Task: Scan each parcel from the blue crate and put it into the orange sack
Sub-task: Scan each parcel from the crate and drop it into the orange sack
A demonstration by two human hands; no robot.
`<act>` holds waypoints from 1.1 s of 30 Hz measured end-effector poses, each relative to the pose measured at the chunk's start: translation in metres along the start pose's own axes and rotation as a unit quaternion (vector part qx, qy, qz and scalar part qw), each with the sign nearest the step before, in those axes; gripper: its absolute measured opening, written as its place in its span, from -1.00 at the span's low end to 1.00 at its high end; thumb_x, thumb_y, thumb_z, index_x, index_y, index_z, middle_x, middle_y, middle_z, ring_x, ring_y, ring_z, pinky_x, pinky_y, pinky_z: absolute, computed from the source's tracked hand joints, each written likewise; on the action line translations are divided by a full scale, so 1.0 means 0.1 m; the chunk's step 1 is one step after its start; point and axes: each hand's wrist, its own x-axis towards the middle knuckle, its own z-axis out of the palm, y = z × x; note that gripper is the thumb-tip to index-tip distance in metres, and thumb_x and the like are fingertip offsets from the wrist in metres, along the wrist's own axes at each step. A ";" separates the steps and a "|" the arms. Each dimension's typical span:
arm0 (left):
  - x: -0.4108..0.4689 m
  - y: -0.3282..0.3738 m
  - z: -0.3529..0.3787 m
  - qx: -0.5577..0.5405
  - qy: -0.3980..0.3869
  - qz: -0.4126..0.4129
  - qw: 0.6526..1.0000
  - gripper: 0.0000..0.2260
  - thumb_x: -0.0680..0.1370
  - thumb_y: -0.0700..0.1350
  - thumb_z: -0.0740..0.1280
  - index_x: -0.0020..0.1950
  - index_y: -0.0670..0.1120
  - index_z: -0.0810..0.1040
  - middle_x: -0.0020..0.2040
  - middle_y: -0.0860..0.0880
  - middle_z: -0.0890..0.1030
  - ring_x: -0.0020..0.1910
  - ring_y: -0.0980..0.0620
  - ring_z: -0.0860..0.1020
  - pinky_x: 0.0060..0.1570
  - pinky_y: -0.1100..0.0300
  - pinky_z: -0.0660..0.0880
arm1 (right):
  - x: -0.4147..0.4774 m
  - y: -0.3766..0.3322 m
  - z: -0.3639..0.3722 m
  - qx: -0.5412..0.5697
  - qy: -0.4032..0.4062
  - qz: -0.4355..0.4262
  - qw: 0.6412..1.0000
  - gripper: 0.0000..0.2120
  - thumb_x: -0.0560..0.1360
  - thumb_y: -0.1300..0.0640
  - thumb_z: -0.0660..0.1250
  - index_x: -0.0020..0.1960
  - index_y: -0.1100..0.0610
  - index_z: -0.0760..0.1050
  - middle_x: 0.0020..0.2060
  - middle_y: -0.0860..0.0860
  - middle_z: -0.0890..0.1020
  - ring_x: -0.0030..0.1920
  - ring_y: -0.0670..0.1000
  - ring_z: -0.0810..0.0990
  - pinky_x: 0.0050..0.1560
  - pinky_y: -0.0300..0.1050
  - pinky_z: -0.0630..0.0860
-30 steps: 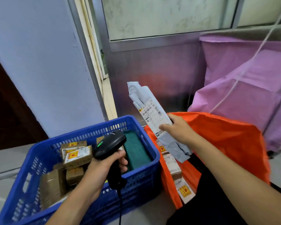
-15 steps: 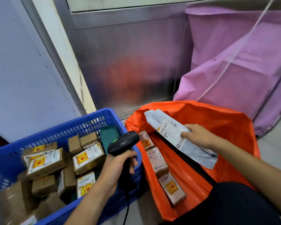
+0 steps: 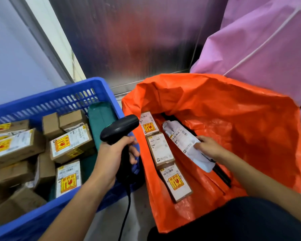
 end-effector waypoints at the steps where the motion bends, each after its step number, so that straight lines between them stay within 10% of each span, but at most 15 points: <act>1: 0.01 -0.01 -0.01 -0.001 0.001 0.002 1.000 -0.83 0.61 -0.24 0.35 -0.14 -0.30 0.60 -0.39 -0.27 0.56 -0.56 -0.06 0.44 -0.30 0.03 0.41 | 0.10 -0.01 0.07 0.025 0.004 0.003 1.000 -0.70 0.60 0.28 0.29 0.32 0.16 0.51 0.06 0.24 0.68 -0.07 0.29 0.68 -0.22 -0.01 0.54; 9: 0.01 -0.03 -0.02 0.008 0.002 0.013 1.000 -0.79 0.61 -0.22 0.35 -0.18 -0.29 0.60 -0.39 -0.26 0.56 -0.54 -0.06 0.44 -0.29 0.04 0.43 | 0.45 -0.11 0.41 0.140 0.016 0.048 0.989 -0.59 0.63 0.25 0.30 0.47 0.17 0.41 0.00 0.10 0.64 -0.18 0.05 0.63 -0.28 -0.15 0.52; 15: 0.02 -0.05 -0.02 0.014 0.004 0.024 1.000 -0.79 0.62 -0.23 0.35 -0.19 -0.28 0.61 -0.38 -0.26 0.55 -0.53 -0.07 0.44 -0.31 0.03 0.44 | 0.33 -0.08 0.51 0.027 0.012 0.070 0.997 -0.51 0.60 0.22 0.30 0.50 0.29 0.38 0.38 0.20 0.54 0.33 0.18 0.54 0.12 -0.12 0.48; 21: 0.02 -0.06 0.00 0.006 0.010 0.015 1.000 -0.79 0.60 -0.23 0.37 -0.23 -0.26 0.61 -0.39 -0.27 0.55 -0.54 -0.10 0.43 -0.31 0.04 0.42 | 0.20 -0.27 0.26 -0.077 -0.012 0.014 0.997 -0.67 0.62 0.15 0.32 0.33 0.27 0.53 0.29 0.19 0.59 0.16 0.12 0.55 0.24 0.00 0.49; 26: -0.04 0.05 0.03 -0.002 0.023 -0.032 0.999 -0.83 0.58 -0.22 0.39 -0.19 -0.26 0.60 -0.39 -0.22 0.57 -0.53 -0.06 0.47 -0.32 0.07 0.47 | 0.03 -0.64 -0.03 -0.183 -0.065 -0.024 0.981 -0.65 0.61 0.06 0.33 0.19 0.33 0.58 0.04 0.24 0.68 -0.09 0.14 0.62 -0.21 -0.12 0.47; 33: -0.41 0.36 -0.17 0.062 0.009 -0.026 0.998 -0.88 0.58 -0.26 0.41 -0.15 -0.23 0.64 -0.35 -0.18 0.62 -0.51 -0.03 0.49 -0.46 0.22 0.49 | -0.65 -1.45 -0.36 -0.255 -0.111 -0.015 0.960 -0.76 0.69 0.02 0.23 0.13 0.20 0.49 -0.14 0.09 0.65 -0.25 0.04 0.65 -0.29 -0.15 0.46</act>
